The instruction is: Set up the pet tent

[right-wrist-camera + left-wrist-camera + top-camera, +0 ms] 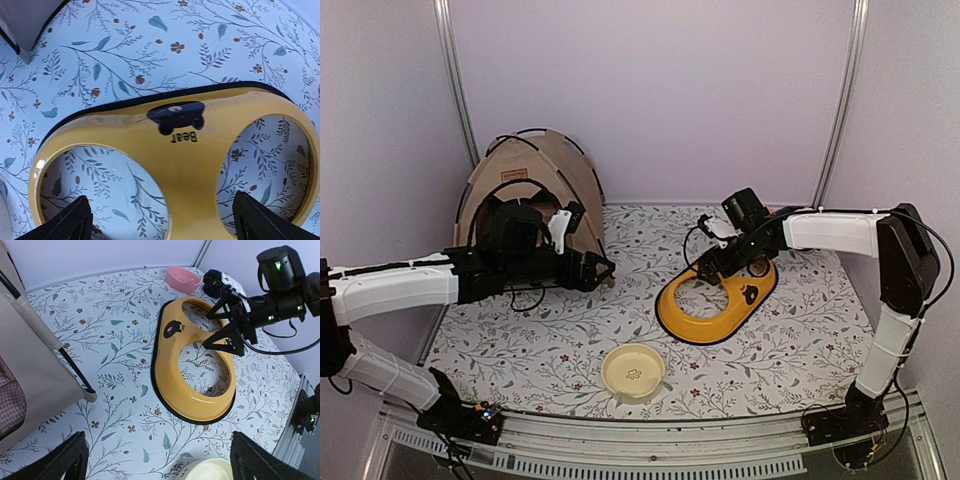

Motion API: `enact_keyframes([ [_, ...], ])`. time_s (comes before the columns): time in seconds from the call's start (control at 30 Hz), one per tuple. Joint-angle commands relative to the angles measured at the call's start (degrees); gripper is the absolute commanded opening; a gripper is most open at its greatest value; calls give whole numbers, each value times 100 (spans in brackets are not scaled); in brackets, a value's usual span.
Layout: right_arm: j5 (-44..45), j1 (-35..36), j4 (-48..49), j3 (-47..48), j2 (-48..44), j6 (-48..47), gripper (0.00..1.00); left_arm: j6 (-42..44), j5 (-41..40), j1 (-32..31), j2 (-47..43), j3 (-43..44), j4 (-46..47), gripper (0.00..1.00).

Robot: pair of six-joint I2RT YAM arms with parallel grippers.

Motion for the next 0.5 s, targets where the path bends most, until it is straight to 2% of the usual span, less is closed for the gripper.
enact_keyframes([
  [0.0, 76, -204, -28, 227, 272, -386, 100, 17, 86, 50, 11, 67, -9, 99],
  [0.3, -253, -273, -177, 654, 751, -438, 100, -14, 99, 70, 12, 110, -27, 99],
  [0.47, -386, -271, -252, 768, 938, -221, 95, -29, 127, 67, 29, 115, 0, 99],
])
